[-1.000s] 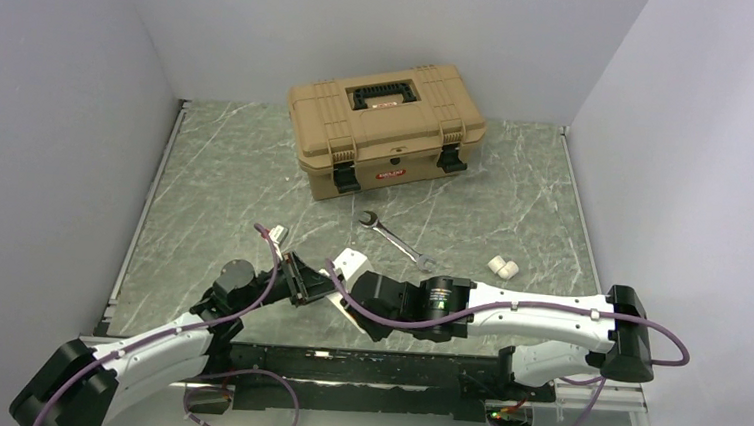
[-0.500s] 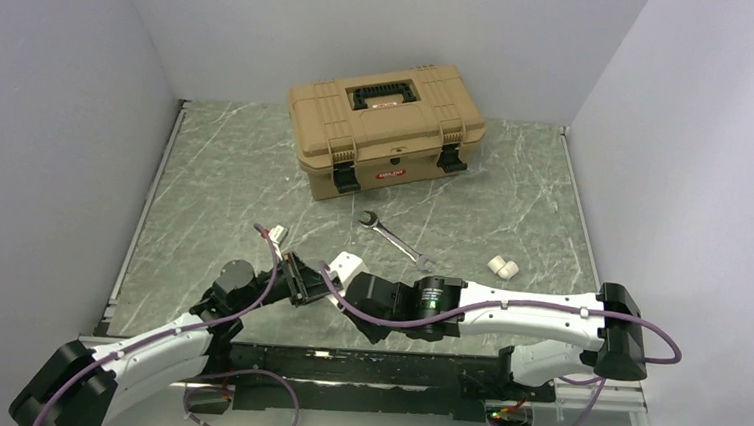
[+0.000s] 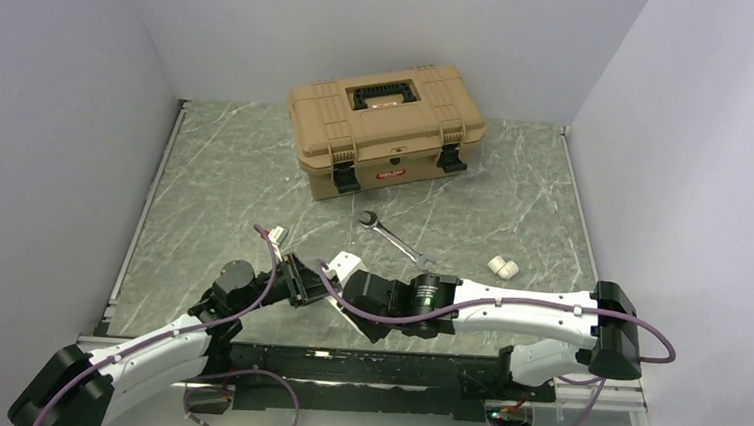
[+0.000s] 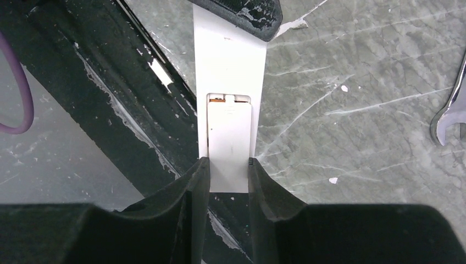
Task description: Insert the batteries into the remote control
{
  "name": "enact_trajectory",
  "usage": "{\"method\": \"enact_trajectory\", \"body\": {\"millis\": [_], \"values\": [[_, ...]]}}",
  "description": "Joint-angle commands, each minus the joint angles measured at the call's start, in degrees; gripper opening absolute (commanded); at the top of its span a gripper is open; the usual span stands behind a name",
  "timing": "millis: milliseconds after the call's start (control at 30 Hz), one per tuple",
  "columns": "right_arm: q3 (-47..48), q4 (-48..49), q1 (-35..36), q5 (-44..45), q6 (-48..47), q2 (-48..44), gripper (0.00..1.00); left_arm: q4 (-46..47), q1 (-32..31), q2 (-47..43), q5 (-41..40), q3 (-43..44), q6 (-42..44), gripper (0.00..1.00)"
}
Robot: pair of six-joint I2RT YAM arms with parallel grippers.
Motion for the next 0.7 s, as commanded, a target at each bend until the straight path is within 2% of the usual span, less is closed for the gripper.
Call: {"method": "enact_trajectory", "body": {"millis": [0,533,667], "values": [[3.0,-1.1,-0.5,-0.3,-0.7,0.4,0.32,2.3,-0.2,-1.0,0.2,-2.2,0.5,0.01],[5.3,-2.8,-1.2,-0.9,-0.4,3.6,0.32,-1.6,-0.2,-3.3,-0.9,-1.8,1.7,0.01],[5.7,-2.4,-1.4,-1.1,-0.5,4.2,0.35,-1.4,-0.2,-3.1,-0.7,-1.9,1.8,0.01]]}}
